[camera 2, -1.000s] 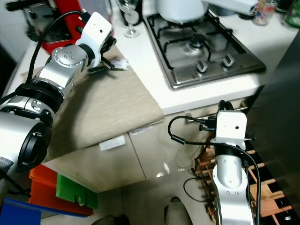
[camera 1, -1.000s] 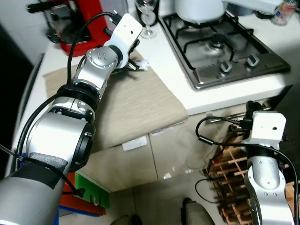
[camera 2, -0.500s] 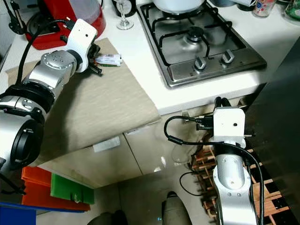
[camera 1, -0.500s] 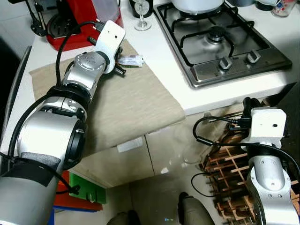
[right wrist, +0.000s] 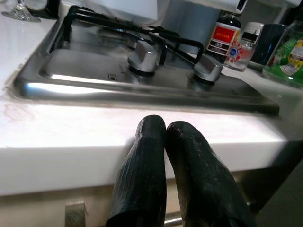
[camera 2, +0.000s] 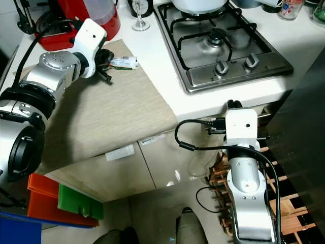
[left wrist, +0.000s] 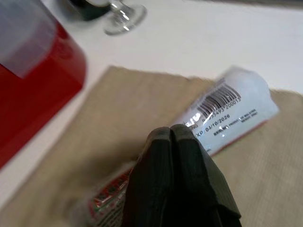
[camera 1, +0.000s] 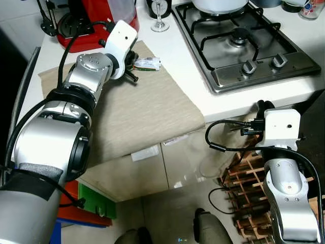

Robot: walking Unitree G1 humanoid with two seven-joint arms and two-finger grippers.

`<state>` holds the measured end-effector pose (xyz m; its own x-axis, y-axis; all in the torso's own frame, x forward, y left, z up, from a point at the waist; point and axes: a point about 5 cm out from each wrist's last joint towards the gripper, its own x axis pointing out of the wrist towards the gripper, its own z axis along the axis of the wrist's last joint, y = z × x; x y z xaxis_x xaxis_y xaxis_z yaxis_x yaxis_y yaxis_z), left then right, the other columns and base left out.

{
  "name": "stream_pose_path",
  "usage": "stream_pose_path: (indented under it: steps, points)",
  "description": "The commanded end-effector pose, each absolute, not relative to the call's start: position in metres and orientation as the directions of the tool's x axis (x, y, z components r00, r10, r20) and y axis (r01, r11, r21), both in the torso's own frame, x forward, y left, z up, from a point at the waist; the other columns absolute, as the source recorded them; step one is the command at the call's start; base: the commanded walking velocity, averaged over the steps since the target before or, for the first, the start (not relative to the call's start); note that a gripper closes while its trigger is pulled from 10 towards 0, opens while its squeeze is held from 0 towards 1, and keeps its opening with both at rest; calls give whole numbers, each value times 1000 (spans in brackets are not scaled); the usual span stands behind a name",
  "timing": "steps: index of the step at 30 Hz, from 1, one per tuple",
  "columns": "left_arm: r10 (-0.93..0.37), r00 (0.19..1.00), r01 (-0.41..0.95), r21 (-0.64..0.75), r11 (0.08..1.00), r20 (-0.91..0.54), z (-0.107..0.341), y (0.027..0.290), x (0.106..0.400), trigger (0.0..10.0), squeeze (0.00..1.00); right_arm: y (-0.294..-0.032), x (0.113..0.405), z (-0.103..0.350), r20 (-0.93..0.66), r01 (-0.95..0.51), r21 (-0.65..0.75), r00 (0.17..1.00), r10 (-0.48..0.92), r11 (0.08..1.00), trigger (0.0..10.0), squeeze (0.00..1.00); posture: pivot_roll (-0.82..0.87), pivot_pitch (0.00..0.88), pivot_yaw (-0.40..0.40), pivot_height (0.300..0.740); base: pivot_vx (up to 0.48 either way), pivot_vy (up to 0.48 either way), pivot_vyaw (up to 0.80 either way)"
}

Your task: Restocking fridge

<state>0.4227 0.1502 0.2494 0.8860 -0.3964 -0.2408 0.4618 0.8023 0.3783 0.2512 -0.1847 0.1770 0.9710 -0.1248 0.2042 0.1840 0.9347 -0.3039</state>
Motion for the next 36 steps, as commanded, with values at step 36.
stream_pose_path:
  steps: [36]
  points:
    - [-685, 726, 682, 190, 707, -60, 299, 134, 402, 10000, 0, -179, 260, 172, 218, 160, -284, 971, -98, 945, 10000, 0, -268, 121, 114, 740, 0, 0, 0]
